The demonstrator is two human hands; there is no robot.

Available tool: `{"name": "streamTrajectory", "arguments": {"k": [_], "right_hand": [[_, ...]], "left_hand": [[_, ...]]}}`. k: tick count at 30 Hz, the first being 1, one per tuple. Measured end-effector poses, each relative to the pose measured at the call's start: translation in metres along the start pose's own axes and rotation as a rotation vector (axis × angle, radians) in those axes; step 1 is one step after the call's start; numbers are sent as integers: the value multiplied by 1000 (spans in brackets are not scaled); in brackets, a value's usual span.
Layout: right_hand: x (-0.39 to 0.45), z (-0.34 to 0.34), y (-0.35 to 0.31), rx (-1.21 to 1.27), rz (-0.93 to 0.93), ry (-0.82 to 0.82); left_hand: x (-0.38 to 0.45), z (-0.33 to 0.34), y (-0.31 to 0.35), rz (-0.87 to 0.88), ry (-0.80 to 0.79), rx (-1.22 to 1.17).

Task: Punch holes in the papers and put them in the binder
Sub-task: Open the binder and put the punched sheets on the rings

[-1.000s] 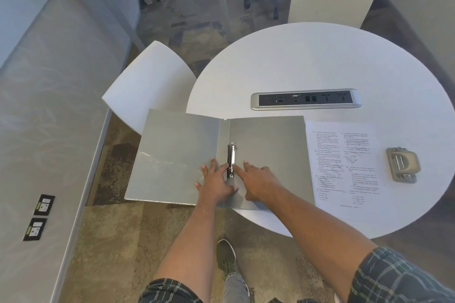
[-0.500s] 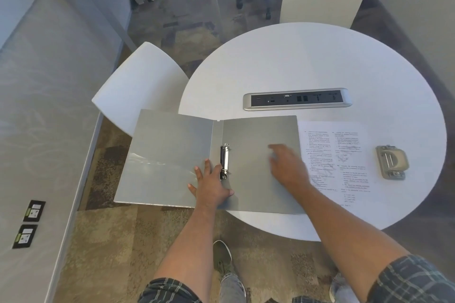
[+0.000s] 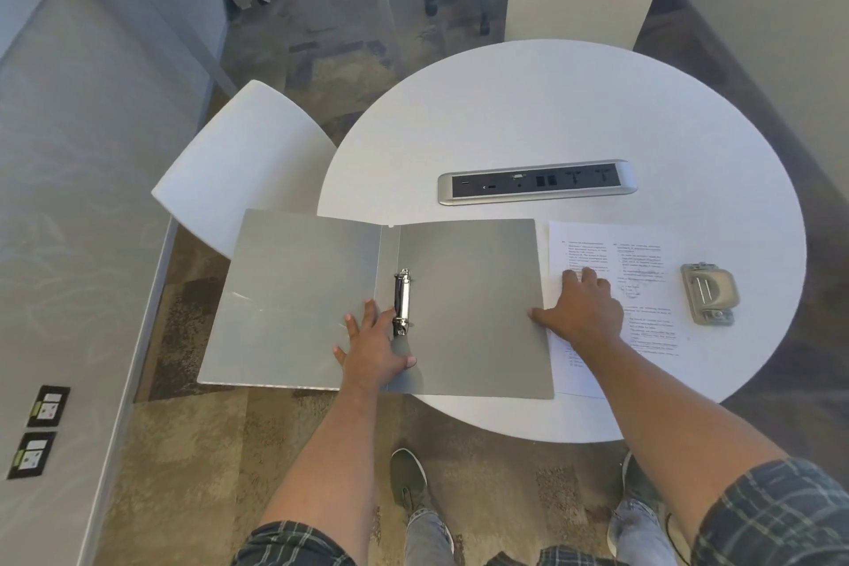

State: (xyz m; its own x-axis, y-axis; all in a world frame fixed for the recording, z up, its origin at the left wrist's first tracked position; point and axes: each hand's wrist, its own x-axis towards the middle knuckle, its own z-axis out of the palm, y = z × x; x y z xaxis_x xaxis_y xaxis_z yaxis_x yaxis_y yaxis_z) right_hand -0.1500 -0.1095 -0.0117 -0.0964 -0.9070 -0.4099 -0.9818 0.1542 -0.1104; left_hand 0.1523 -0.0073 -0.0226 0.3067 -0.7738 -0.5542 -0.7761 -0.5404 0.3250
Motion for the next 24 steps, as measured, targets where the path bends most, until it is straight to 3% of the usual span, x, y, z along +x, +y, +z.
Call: {"name": "streamTrajectory", "arguments": {"k": [12, 17, 24], "right_hand": [[3, 5, -3, -7, 13, 47], [7, 10, 4, -159, -14, 60], [2, -21, -7, -25, -1, 114]], "left_hand": [[-2, -1, -1, 5, -9, -4], [-1, -1, -1, -2, -8, 5], [-2, 2, 4, -33, 10, 68]]}}
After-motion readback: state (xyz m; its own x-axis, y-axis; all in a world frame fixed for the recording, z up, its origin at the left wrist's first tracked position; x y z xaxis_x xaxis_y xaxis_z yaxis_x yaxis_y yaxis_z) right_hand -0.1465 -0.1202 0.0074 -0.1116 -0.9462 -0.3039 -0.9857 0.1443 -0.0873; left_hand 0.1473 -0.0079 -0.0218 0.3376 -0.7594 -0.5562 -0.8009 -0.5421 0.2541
